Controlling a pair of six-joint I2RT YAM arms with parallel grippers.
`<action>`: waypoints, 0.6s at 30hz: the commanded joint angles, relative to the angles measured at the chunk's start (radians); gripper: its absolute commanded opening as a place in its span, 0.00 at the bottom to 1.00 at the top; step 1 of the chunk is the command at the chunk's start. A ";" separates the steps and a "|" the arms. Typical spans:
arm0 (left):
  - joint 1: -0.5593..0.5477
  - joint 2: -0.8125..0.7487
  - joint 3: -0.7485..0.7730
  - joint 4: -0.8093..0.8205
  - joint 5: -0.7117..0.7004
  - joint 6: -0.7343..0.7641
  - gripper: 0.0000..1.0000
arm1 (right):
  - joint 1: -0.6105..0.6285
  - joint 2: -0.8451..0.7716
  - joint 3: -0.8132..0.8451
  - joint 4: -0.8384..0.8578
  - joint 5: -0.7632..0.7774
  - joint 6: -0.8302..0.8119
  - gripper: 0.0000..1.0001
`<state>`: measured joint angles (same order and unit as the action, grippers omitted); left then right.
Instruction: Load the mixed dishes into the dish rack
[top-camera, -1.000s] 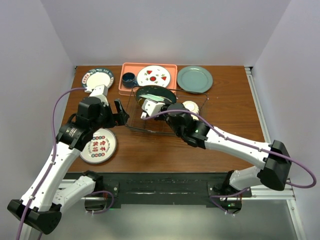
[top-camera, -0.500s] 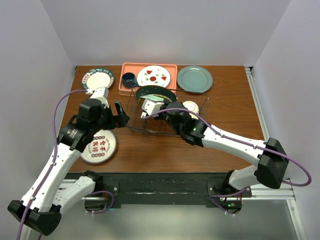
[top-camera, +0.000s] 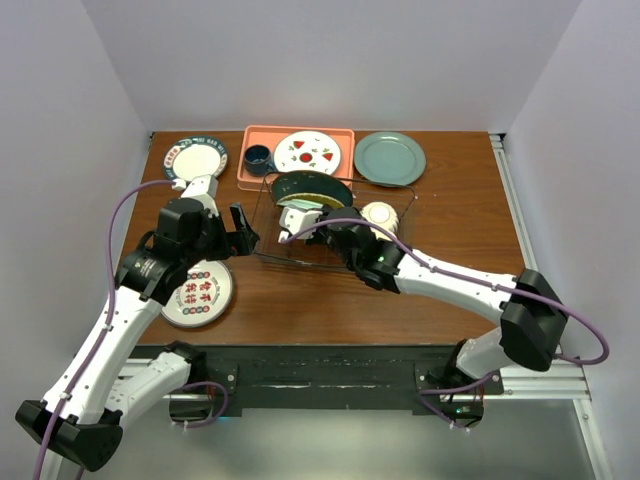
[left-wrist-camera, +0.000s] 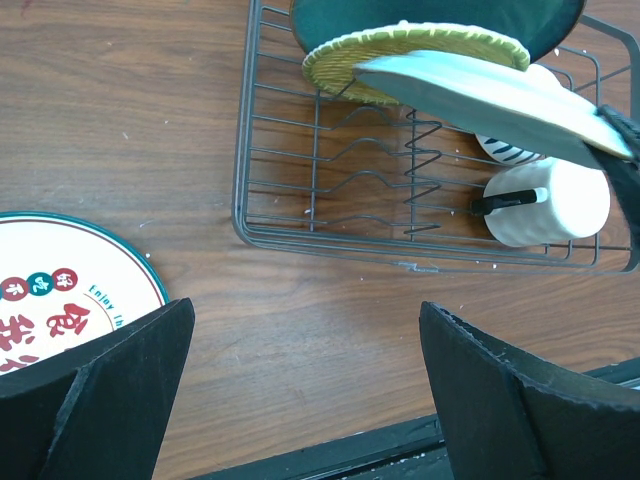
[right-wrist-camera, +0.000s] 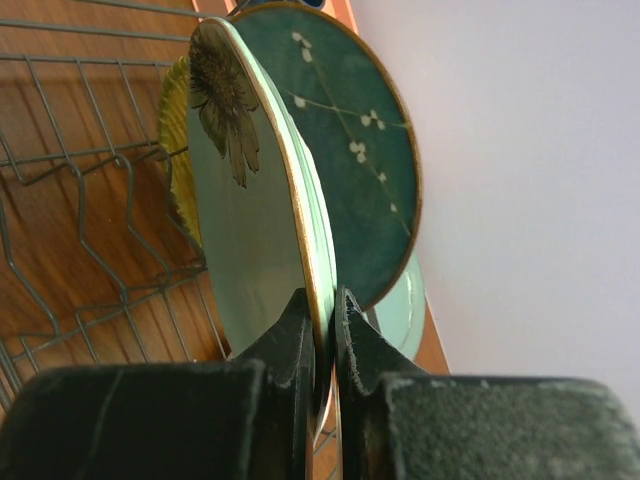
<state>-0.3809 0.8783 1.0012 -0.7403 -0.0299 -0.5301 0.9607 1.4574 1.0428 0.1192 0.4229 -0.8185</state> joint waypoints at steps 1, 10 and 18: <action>-0.001 -0.006 -0.001 0.045 0.010 0.022 1.00 | -0.008 0.007 0.039 0.185 -0.001 -0.044 0.00; -0.001 -0.001 -0.003 0.039 -0.004 0.025 1.00 | -0.028 0.089 0.082 0.223 -0.006 -0.015 0.00; -0.001 0.005 -0.003 0.041 -0.008 0.024 1.00 | -0.080 0.162 0.177 0.192 -0.024 0.074 0.22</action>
<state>-0.3809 0.8806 1.0008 -0.7403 -0.0322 -0.5297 0.9199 1.6241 1.1000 0.1730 0.3737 -0.7864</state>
